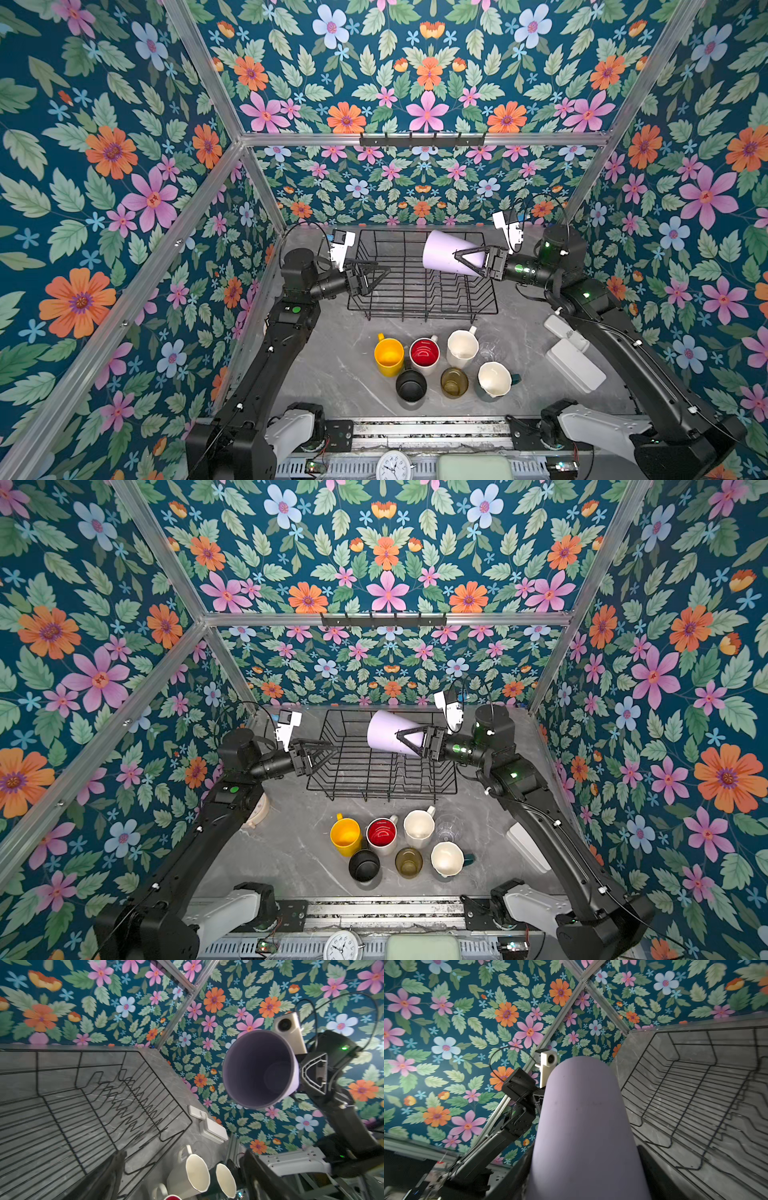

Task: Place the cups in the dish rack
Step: 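Open the left gripper off the mug rim while the right gripper lifts the mug upright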

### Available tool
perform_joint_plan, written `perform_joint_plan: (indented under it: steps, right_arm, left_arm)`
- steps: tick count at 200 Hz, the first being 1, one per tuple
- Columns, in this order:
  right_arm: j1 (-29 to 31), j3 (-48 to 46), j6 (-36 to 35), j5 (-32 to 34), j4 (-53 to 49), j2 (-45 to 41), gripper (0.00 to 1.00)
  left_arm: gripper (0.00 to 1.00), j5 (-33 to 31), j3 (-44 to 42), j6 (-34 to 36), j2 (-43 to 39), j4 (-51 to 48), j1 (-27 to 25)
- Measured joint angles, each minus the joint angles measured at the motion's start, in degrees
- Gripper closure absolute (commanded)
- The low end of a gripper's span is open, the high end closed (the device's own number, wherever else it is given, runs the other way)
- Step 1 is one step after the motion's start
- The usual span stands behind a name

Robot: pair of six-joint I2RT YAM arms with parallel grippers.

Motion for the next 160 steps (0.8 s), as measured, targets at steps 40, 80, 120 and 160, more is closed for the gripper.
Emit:
perform_joint_plan:
  steps: [40, 80, 120, 160]
  right_arm:
    - [-0.39, 8.7, -8.2, 10.23, -14.71, 4.96, 1.0]
    - [-0.63, 18.25, -15.89, 21.79, -25.62, 12.98, 1.0]
    - [-1.29, 27.15, -21.29, 30.08, -31.8, 22.34, 1.0]
    - [-1.75, 35.5, -25.11, 36.04, -35.52, 32.15, 1.0]
  left_arm:
    - [0.09, -7.78, 0.26, 3.61, -1.77, -4.2, 1.33]
    - [0.05, -18.29, -0.63, 6.69, -5.51, -7.69, 1.77]
    - [0.01, -25.83, -2.64, 9.01, -8.79, -7.93, 2.03]
    - [0.0, -30.38, -4.42, 10.78, -10.88, -7.91, 2.12]
